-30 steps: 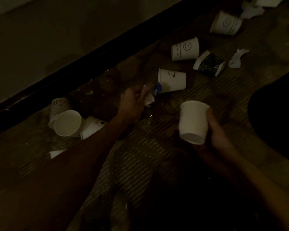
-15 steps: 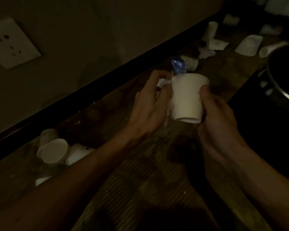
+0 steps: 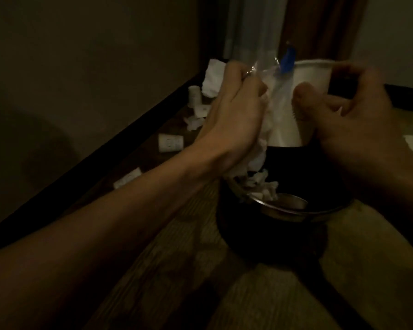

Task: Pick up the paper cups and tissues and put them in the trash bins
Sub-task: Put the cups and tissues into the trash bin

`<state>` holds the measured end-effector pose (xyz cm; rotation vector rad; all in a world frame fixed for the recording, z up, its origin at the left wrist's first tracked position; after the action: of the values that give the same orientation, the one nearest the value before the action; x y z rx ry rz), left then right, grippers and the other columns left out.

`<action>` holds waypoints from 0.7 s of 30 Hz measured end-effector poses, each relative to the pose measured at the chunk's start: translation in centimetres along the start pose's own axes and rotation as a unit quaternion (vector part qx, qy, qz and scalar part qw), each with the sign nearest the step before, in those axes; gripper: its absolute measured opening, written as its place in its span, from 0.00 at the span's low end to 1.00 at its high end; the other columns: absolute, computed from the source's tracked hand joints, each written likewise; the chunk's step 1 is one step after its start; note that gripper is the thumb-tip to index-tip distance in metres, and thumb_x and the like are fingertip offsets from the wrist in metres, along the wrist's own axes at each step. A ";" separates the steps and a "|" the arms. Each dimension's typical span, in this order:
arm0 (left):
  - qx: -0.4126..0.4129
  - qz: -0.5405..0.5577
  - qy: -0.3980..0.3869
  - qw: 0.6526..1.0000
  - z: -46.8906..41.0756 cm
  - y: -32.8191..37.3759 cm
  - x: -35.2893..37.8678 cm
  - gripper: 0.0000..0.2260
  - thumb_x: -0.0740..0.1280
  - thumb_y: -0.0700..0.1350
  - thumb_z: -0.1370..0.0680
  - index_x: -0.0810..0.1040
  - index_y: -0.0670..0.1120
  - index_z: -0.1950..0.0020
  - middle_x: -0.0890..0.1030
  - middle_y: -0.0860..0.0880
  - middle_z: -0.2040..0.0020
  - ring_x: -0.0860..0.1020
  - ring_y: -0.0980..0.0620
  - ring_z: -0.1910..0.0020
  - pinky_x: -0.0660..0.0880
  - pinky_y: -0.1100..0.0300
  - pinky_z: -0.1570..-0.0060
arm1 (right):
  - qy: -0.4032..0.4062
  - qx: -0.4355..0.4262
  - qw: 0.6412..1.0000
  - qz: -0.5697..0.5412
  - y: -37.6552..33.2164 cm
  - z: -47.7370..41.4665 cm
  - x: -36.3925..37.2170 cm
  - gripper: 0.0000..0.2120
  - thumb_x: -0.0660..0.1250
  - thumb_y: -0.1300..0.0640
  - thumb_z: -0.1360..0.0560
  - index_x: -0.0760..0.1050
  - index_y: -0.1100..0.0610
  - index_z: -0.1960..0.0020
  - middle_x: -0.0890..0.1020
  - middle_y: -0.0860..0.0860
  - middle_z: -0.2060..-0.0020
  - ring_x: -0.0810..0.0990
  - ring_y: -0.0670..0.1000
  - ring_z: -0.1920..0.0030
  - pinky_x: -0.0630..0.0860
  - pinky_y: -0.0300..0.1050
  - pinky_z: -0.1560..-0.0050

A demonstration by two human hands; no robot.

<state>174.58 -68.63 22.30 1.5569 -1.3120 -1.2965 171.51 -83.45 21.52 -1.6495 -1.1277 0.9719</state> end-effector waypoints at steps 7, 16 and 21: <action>-0.239 -0.036 -0.085 0.967 -1.6 -8.7 8.8 0.17 0.55 0.49 0.18 0.75 0.41 0.36 0.79 0.40 0.40 0.77 0.42 0.42 0.73 0.50 0.37 | -0.041 0.046 0.973 0.225 7.7 -0.1 -5.2 0.21 0.71 0.45 0.27 0.62 0.44 0.43 0.78 0.42 0.54 0.79 0.41 0.58 0.77 0.43 0.63; -0.148 -0.375 -0.372 0.836 -1.2 -11.2 10.5 0.12 0.54 0.41 0.16 0.76 0.44 0.39 0.74 0.40 0.34 0.74 0.44 0.39 0.69 0.52 0.37 | -0.182 -0.014 0.858 0.479 7.5 0.8 -3.0 0.12 0.63 0.47 0.21 0.78 0.53 0.46 0.82 0.51 0.52 0.78 0.50 0.52 0.72 0.47 0.58; -0.060 -0.417 -0.362 0.832 -1.5 -8.2 8.1 0.15 0.55 0.47 0.16 0.75 0.48 0.33 0.77 0.46 0.37 0.76 0.48 0.41 0.72 0.56 0.45 | -0.164 -0.055 0.875 0.452 5.3 1.8 -2.8 0.10 0.61 0.50 0.21 0.79 0.52 0.46 0.83 0.51 0.50 0.76 0.49 0.54 0.68 0.45 0.59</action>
<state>177.94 -74.73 13.02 1.6690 -0.8804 -2.6629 170.47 -86.72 16.32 -2.2105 -0.5653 1.8551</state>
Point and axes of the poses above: each hand's wrist, its own z-axis away from the middle knuckle, its own x-axis out of the palm, y = z × x, the point moved 8 cm from there along -z, towards the middle knuckle
